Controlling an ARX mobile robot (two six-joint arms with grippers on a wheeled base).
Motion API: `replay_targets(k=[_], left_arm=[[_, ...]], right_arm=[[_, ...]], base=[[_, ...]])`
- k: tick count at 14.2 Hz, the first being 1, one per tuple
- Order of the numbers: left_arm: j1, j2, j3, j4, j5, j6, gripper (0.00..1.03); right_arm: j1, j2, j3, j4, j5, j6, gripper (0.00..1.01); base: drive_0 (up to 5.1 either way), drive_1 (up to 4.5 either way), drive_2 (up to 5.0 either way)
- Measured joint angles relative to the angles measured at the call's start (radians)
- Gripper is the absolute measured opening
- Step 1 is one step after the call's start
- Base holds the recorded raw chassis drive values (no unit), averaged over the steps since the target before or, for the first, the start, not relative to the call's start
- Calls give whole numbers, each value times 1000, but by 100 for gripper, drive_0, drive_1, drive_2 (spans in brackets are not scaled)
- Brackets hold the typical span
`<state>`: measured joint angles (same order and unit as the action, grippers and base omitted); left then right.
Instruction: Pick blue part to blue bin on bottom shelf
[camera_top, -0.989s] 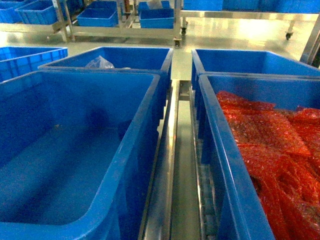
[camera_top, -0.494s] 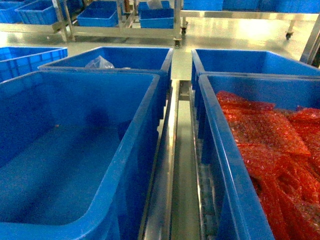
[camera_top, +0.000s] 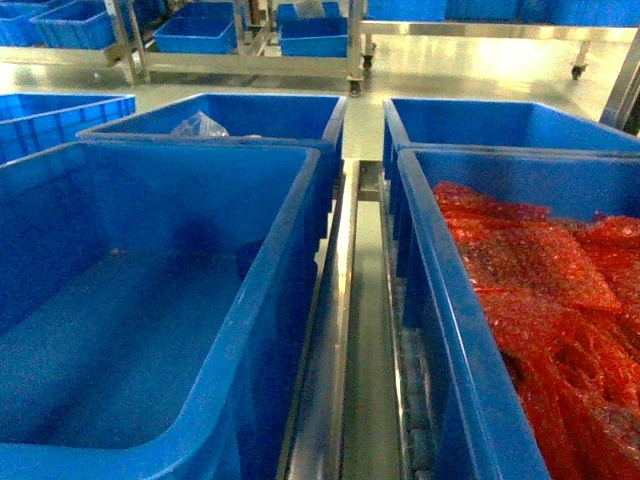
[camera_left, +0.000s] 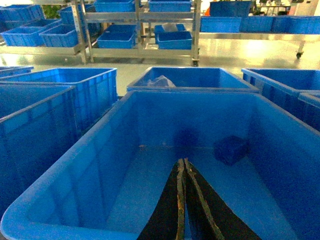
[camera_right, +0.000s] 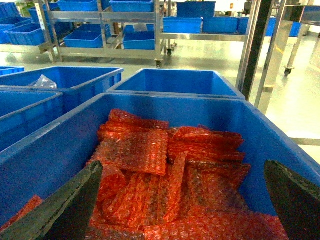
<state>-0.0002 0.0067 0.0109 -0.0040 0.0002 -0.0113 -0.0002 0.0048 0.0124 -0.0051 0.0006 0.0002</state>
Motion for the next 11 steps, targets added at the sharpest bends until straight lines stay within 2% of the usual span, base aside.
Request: replay_targets(k=[6, 7, 10, 11], left_arm=[[0, 0, 0, 0, 0, 0, 2], [0, 0, 0, 0, 0, 0, 7], [0, 0, 0, 0, 0, 0, 49], [0, 0, 0, 0, 0, 0, 76]], right_arm=[[0, 0, 0, 0, 0, 0, 98], [0, 0, 0, 0, 0, 0, 98], [0, 0, 0, 0, 0, 0, 98], [0, 0, 0, 0, 0, 0, 98]], base=[[0, 0, 0], [0, 0, 0], [0, 0, 0], [0, 0, 0]])
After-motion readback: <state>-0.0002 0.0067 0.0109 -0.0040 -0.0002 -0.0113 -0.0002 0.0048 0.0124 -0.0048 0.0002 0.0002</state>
